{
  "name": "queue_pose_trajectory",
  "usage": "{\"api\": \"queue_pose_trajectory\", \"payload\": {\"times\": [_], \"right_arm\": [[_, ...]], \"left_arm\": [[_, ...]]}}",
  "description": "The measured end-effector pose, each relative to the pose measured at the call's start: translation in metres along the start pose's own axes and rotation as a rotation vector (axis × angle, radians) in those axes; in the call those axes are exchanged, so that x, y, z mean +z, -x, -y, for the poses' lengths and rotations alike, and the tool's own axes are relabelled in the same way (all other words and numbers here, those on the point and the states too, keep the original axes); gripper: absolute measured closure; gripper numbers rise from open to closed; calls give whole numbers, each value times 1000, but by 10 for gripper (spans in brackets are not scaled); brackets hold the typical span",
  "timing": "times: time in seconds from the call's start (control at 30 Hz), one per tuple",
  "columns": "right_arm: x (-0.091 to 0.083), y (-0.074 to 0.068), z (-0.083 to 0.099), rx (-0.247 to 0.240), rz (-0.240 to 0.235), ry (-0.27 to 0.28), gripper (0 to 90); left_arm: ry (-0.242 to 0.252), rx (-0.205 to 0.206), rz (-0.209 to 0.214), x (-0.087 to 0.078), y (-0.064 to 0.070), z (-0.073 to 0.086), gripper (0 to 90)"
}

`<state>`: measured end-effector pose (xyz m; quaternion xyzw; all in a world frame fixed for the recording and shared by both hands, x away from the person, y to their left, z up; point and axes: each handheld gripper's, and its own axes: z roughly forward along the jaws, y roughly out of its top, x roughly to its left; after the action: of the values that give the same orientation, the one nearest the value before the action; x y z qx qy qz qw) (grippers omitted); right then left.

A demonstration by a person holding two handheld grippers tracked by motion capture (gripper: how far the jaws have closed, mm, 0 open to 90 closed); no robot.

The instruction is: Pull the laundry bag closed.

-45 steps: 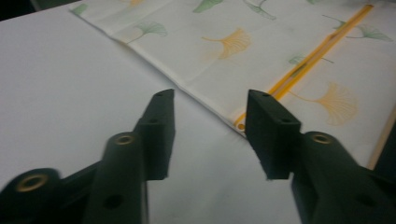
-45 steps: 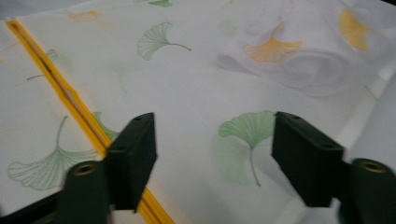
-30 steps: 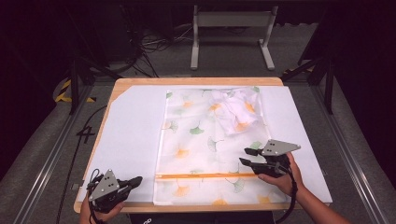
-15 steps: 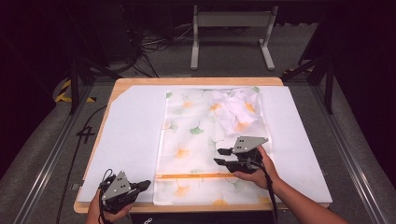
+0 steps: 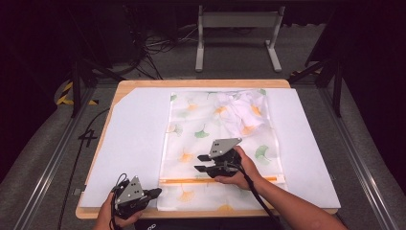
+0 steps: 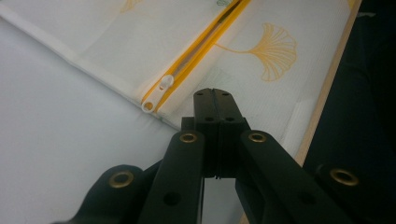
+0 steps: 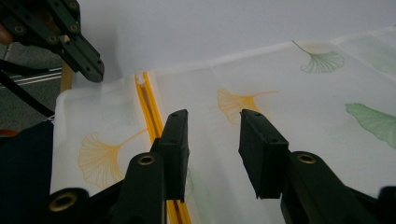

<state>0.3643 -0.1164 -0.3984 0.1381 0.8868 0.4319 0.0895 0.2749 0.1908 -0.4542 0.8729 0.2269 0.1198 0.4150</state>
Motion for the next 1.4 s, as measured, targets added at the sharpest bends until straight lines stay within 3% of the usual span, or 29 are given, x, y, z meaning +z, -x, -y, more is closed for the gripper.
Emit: {"api": "queue_pose_trajectory", "payload": {"times": [0.33,0.73,0.9,1.17,1.4], "right_arm": [[35,-16,-25,-36,-80,-20,642],[72,-30,-41,-76,-139,-52,646],[95,-39,-46,-93,-171,-95,651],[117,-42,-48,-88,-187,-132,654],[128,-39,-46,-70,-180,-151,740]], "left_arm": [[-18,6,8,4,1,0,900],[-43,15,25,10,1,-1,900],[-49,20,27,10,1,-1,900],[-52,27,28,10,1,-1,900],[-47,25,31,10,0,0,900]]}}
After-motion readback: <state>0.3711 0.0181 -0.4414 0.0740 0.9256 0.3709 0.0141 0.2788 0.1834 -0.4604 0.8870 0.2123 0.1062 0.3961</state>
